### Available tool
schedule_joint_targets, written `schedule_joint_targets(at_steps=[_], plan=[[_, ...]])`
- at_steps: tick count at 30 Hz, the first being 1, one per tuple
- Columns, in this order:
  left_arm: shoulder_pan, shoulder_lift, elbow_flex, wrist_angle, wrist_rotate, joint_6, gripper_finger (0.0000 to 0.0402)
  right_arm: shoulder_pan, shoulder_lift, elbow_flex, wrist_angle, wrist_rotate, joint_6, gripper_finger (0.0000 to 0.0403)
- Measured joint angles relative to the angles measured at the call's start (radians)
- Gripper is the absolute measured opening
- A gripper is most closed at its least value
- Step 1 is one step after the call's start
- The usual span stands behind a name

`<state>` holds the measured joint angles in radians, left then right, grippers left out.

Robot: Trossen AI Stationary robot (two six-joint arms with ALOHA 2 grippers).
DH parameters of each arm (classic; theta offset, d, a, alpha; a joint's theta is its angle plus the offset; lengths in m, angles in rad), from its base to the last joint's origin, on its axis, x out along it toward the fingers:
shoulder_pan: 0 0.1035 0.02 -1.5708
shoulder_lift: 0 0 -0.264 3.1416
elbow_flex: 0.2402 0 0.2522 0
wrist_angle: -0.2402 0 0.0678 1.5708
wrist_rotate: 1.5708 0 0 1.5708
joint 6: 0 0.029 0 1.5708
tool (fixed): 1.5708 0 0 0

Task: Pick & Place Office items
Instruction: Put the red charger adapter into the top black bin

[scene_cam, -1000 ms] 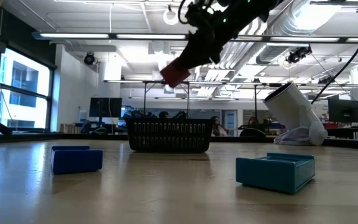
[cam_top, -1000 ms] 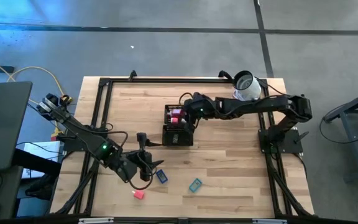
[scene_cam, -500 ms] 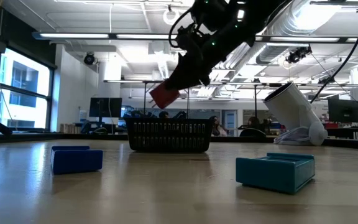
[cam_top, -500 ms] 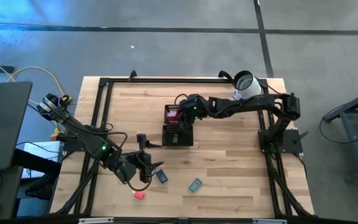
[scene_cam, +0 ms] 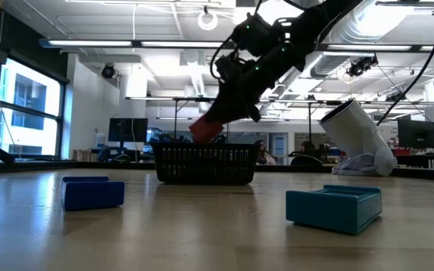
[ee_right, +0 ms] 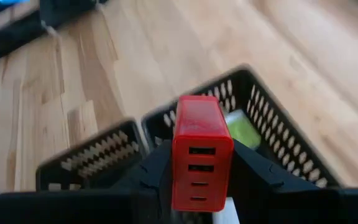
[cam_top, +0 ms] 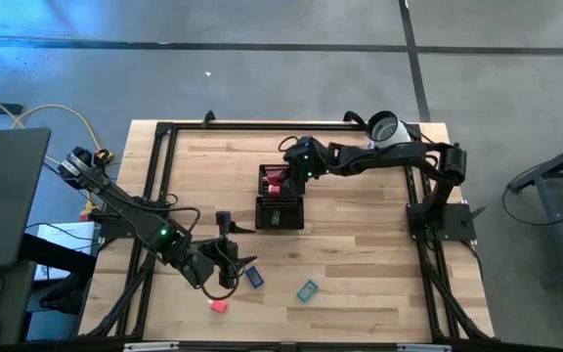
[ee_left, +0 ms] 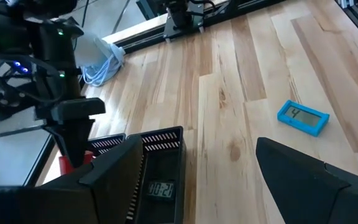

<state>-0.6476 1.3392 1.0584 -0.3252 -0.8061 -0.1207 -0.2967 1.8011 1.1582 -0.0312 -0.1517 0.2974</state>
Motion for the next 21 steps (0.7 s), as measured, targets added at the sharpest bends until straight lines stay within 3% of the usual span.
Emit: schedule_joint_targets(at_steps=[12, 21], plan=[[0.000, 0.000, 0.000, 0.001, 0.020, -0.007, 0.0305, -0.041, 0.039, 0.000, -0.005, -0.114, 0.074, 0.0109], [0.000, 0.000, 0.000, 0.001, 0.020, -0.007, 0.0305, -0.044, 0.044, 0.000, -0.030, -0.114, 0.073, 0.0109]])
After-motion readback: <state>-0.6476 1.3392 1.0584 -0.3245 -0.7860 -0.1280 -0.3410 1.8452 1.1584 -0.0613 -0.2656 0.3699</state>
